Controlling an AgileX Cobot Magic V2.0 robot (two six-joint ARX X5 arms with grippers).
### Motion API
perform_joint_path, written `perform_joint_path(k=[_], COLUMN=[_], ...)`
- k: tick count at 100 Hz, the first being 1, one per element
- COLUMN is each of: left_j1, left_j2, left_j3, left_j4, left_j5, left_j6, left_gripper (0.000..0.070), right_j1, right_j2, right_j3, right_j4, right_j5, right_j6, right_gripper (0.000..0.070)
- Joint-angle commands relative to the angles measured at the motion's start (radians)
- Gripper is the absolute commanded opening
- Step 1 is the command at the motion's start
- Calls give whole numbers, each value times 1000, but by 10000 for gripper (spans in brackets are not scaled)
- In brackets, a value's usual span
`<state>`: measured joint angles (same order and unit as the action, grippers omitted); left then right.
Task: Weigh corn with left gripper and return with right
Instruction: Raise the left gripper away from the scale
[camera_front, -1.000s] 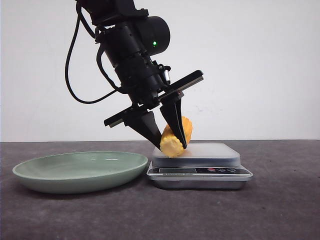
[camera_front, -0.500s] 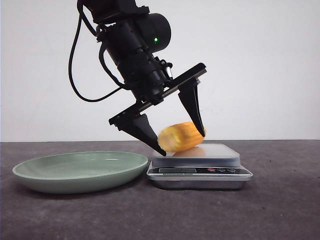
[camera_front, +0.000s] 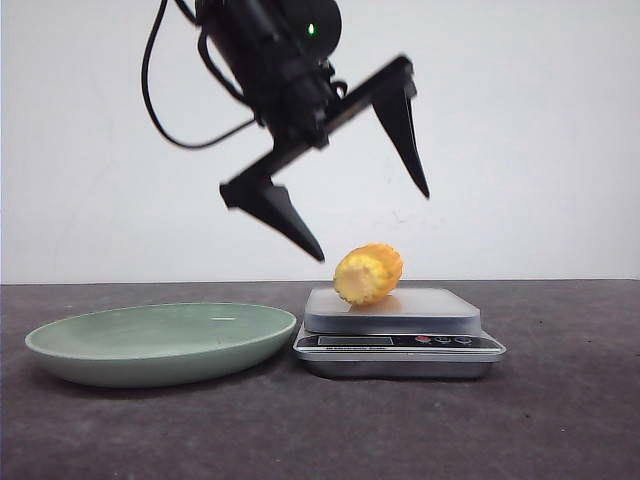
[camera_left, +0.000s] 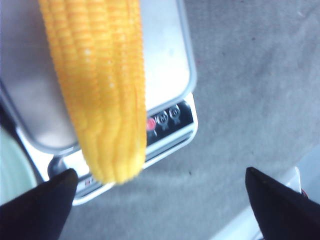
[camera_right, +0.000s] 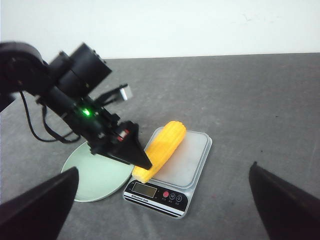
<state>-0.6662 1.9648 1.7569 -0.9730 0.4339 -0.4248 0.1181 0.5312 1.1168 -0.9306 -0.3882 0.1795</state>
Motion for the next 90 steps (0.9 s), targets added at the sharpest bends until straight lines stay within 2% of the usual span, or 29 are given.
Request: perform_joint_path(k=[1,15,33,42,48,60,78,90], left_j1=[-2,-1,-25,-51,-74,-130,-223,-251], left_j2=[23,16,-57,-122,-182,-327,-529,-654], left_j3=[89,272,501,570,586,586,586,586], left_j4=[-69,-258,-414,-470,-486,-486,-486,-486], left_j5=[-16,-25,-103,-178,-204,-220,-373,-405], left_j6=[53,141,211,234,234,233,192,171], left_gripper=[700,700,269,133,106,103,103,103], right_j1=[4,4,4,4,4,4,4,4], right_j2=[3,3,3,3,3,3,3,10], right_j3=[11,10,10,10,10,10,10,10], right_j4=[3,-24,-71,-89,-95,-94,-71,20], right_j5=[5,42,77,76,76,76,68,-13], right_j6=[-17,-38,-38,-38,-38,-38,-38,-29], right_gripper=[700,700,700,700,700,700,700,700])
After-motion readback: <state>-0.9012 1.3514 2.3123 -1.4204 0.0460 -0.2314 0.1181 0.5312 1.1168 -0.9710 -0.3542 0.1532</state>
